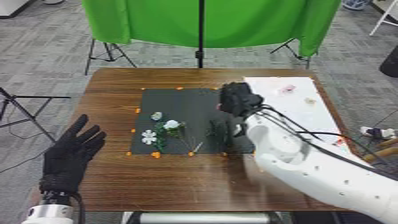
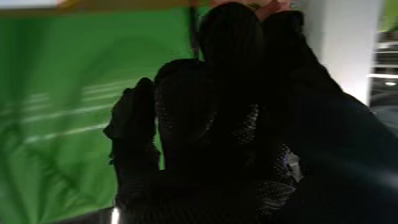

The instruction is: Arrange flowers

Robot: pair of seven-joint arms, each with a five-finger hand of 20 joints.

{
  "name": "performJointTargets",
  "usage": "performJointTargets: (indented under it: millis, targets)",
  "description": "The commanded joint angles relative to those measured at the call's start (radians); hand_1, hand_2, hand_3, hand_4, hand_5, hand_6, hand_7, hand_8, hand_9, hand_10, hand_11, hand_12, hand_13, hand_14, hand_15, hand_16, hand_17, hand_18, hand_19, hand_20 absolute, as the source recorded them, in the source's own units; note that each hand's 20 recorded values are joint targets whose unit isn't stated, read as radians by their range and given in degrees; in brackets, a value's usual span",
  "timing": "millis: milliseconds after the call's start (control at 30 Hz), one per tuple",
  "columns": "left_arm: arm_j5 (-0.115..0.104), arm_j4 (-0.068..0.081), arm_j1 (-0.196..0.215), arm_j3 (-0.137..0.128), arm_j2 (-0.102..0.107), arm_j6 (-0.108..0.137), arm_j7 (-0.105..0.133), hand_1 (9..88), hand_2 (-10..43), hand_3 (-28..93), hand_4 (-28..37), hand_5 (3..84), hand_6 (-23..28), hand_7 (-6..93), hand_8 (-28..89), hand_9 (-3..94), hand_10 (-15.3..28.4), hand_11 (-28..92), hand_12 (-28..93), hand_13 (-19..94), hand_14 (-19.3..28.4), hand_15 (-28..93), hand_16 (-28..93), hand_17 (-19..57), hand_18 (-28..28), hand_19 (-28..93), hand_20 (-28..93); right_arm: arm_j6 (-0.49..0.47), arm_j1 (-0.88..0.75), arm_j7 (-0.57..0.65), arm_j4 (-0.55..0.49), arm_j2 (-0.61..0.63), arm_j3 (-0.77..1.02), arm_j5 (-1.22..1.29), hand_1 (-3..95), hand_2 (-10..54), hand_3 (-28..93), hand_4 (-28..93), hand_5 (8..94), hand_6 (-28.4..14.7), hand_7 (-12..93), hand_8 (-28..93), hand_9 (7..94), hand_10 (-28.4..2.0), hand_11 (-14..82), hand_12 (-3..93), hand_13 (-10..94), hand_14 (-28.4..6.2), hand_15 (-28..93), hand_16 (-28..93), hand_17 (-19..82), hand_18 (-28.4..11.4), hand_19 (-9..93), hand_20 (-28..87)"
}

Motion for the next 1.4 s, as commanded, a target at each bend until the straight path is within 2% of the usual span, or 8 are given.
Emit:
performJointTargets:
  millis: [33, 367, 533, 667, 900, 933, 1000, 1400]
  targets:
    - [-0.008, -0.001, 0.013, -0.001, 0.003, 0.01, -0.007, 23.6, 5.5, 83, -23.2, 33.3, 7.5, 11.4, -11, 30.7, 18.7, 20, 8, 20, 25.2, 39, -9, -10.5, 27.8, 58, -1, 0.0, -0.014, -0.016, 0.003, -0.072, -0.021, -0.027, 54.3, -9.5, 69, -28, 86.4, 3.6, 17, 2, 90.6, -6.8, 28.0, 33.4, 73, -5.0, 72, 22, 28, -20.5, 86, 46]
    - [-0.028, 0.001, 0.014, 0.005, 0.034, 0.019, 0.018, 23.8, 5.7, 83, -22.9, 33.5, 7.5, 11.1, -10, 30.4, 18.6, 20, 7, 20, 24.7, 39, -9, -10.4, 27.6, 57, 0, -0.145, -0.065, -0.028, -0.028, -0.079, 0.0, -0.071, 51.2, -9.5, 68, -28, 79.8, 4.0, 16, -1, 85.1, -7.2, 30.0, 33.6, 68, -6.6, 76, 23, 25, -20.7, 86, 47]
    - [-0.026, 0.002, 0.011, 0.005, 0.024, 0.013, 0.003, 23.9, 5.7, 83, -22.7, 33.9, 7.5, 11.0, -10, 30.3, 18.7, 20, 7, 20, 24.7, 39, -9, -10.4, 27.5, 57, 0, -0.154, -0.074, -0.036, -0.033, -0.095, 0.004, -0.074, 46.0, -9.5, 70, -28, 73.7, 3.8, 16, -4, 80.8, -8.1, 35.0, 29.9, 65, -7.1, 78, 21, 24, -21.2, 85, 49]
    - [-0.043, 0.003, 0.015, 0.018, 0.051, 0.023, 0.033, 24.0, 5.8, 82, -22.6, 33.9, 7.6, 10.8, -10, 30.3, 18.7, 20, 7, 20, 24.7, 39, -9, -10.4, 27.5, 57, 1, -0.159, -0.081, -0.033, -0.046, -0.094, 0.014, -0.08, 43.6, -9.5, 71, -28, 71.4, 4.0, 16, -8, 78.2, -9.1, 39.8, 25.4, 65, -7.3, 78, 21, 24, -21.4, 85, 50]
    - [-0.027, 0.0, 0.025, 0.008, 0.025, 0.016, 0.02, 24.1, 5.9, 82, -22.6, 33.8, 7.7, 10.8, -10, 30.5, 18.8, 21, 7, 20, 25.2, 39, -9, -10.4, 27.7, 57, 1, -0.155, -0.11, -0.023, -0.11, -0.033, 0.087, -0.048, 37.3, -9.5, 74, -28, 65.4, 1.8, 16, -13, 73.8, -10.7, 45.5, 20.3, 62, -8.6, 79, 21, 22, -22.5, 85, 52]
    - [-0.043, 0.0, 0.029, 0.016, 0.042, 0.026, 0.036, 24.1, 5.9, 82, -22.6, 33.8, 7.8, 10.8, -10, 30.5, 18.9, 21, 7, 20, 25.3, 40, -9, -10.5, 27.7, 57, 1, -0.142, -0.113, -0.016, -0.121, -0.015, 0.099, -0.035, 36.8, -9.5, 74, -28, 65.2, 1.6, 16, -13, 73.5, -10.7, 45.7, 20.2, 62, -8.7, 79, 21, 22, -22.5, 85, 52]
    - [-0.024, 0.002, 0.023, 0.01, 0.018, 0.013, 0.015, 24.1, 6.0, 82, -22.6, 33.8, 7.8, 10.9, -10, 30.6, 18.9, 21, 7, 20, 25.5, 40, -9, -10.4, 27.9, 57, 1, -0.1, -0.113, 0.005, -0.123, 0.02, 0.123, -0.019, 36.1, -9.5, 74, -28, 65.0, 1.5, 16, -13, 73.1, -10.8, 46.0, 20.0, 62, -8.8, 80, 20, 22, -22.6, 85, 52]
    - [-0.007, 0.005, 0.02, 0.012, 0.0, 0.003, 0.005, 23.9, 5.9, 82, -23.2, 33.8, 7.7, 11.5, -10, 31.3, 19.3, 21, 8, 20, 26.1, 40, -9, -10.7, 28.3, 58, 1, 0.001, 0.009, 0.159, 0.11, 0.267, 0.129, 0.058, 35.0, -9.5, 76, -28, 62.4, 1.3, 16, -13, 65.3, -13.5, 29.9, 15.1, 53, -12.5, 72, 14, 22, -23.2, 82, 50]
